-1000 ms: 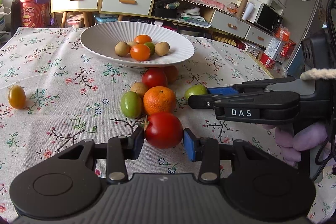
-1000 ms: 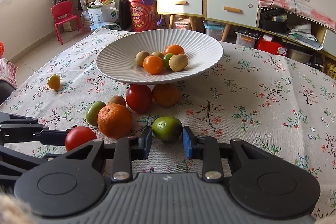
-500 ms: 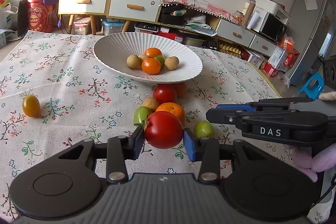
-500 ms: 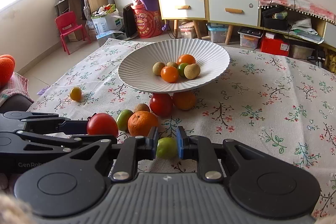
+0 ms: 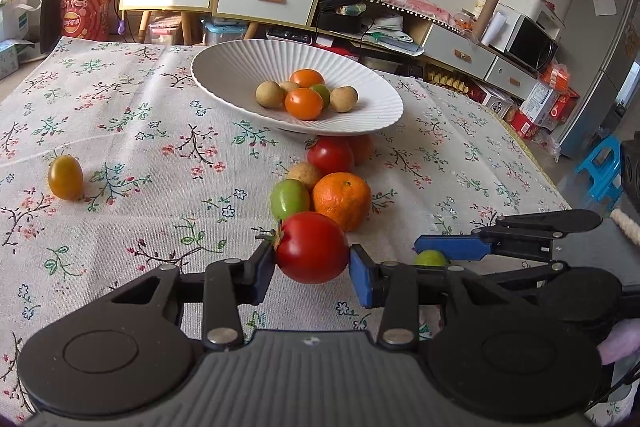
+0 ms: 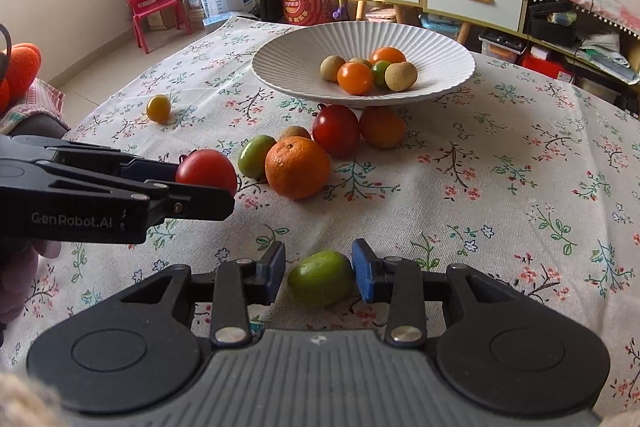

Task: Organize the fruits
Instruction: 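Carry the red tomato and green lime into the white bowl and open both tools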

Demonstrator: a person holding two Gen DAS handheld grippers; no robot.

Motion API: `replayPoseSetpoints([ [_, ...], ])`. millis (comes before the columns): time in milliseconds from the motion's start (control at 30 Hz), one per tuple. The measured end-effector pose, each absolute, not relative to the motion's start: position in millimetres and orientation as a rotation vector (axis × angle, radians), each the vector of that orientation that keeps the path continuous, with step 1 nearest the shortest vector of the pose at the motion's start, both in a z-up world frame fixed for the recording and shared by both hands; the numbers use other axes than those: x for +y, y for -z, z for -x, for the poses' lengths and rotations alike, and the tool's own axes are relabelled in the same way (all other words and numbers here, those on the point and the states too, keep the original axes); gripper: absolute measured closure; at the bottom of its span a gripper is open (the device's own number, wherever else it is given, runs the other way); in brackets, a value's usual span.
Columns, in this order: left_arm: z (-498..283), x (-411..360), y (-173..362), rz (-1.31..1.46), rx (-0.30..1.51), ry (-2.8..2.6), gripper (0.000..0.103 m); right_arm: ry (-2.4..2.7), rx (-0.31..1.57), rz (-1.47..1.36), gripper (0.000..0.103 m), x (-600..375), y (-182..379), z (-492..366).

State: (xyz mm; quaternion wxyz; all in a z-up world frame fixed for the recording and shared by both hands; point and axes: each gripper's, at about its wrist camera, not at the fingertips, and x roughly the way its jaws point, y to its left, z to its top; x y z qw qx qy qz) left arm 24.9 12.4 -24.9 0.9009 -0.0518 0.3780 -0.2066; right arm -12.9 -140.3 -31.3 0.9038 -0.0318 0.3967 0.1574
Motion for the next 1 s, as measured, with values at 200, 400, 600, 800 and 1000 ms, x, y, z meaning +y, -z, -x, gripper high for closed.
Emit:
replayPoseSetpoints([
  [200, -24, 14, 25, 0.111, 0.785, 0.427, 0.065, -0.322, 0.822, 0.049, 0.073, -143, 30, 14],
  [400, -24, 13, 26, 0.101, 0.791, 0.427, 0.065, -0.319, 0.826, 0.051, 0.073, -144, 29, 16],
  [600, -22, 11, 26, 0.092, 0.791, 0.431, 0.065, -0.318, 0.829, 0.039, 0.073, -148, 27, 21],
  [800, -21, 9, 26, 0.085, 0.789, 0.435, 0.065, -0.304, 0.834, 0.049, 0.074, -147, 27, 25],
  [1000, -19, 7, 22, 0.074, 0.774, 0.441, 0.065, -0.302, 0.823, 0.068, 0.075, -144, 23, 27],
])
